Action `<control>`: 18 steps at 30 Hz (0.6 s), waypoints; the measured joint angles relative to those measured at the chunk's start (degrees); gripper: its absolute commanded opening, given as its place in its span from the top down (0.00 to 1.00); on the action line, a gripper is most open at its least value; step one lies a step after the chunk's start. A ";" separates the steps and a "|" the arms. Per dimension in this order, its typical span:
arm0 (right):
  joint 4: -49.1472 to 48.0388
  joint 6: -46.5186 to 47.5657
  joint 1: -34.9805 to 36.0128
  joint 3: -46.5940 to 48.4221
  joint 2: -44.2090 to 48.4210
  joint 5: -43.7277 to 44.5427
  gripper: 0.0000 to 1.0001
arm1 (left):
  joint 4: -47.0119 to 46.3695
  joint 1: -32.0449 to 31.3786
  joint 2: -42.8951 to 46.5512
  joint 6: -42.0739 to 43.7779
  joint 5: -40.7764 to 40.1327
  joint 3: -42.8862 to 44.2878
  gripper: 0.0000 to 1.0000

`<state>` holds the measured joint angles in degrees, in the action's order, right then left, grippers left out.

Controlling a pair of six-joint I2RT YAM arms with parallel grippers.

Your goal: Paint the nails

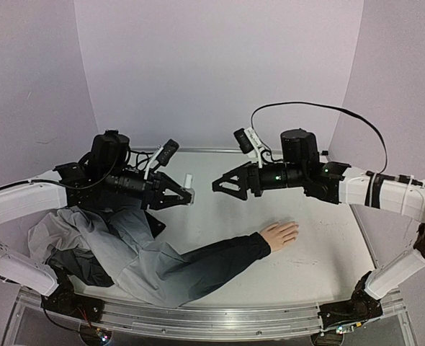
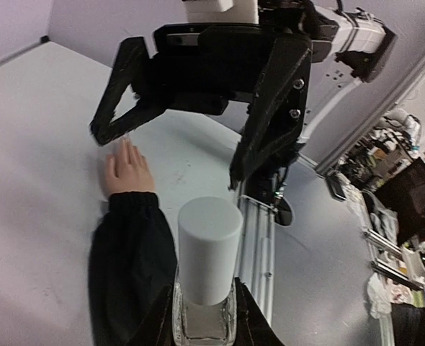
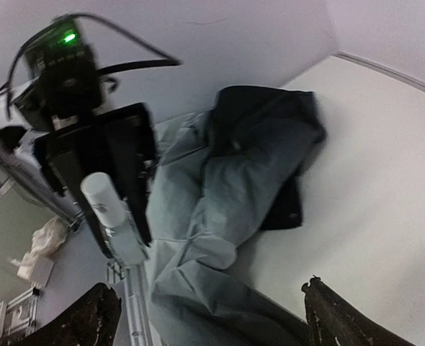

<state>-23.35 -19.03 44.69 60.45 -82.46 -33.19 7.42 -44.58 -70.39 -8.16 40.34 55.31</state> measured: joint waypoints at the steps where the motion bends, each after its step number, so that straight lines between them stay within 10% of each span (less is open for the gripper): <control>1: -1.97 0.24 0.22 0.00 -0.85 -3.06 0.13 | 0.02 0.00 -1.42 -0.50 2.93 1.05 1.00; 18: -18.40 -2.32 1.01 1.66 -9.33 -24.48 0.48 | 0.02 -1.64 -8.76 -0.70 18.43 3.93 1.00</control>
<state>-41.76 -21.34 45.69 62.11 -91.79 -57.67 7.44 -46.22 -79.15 -8.86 58.76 59.24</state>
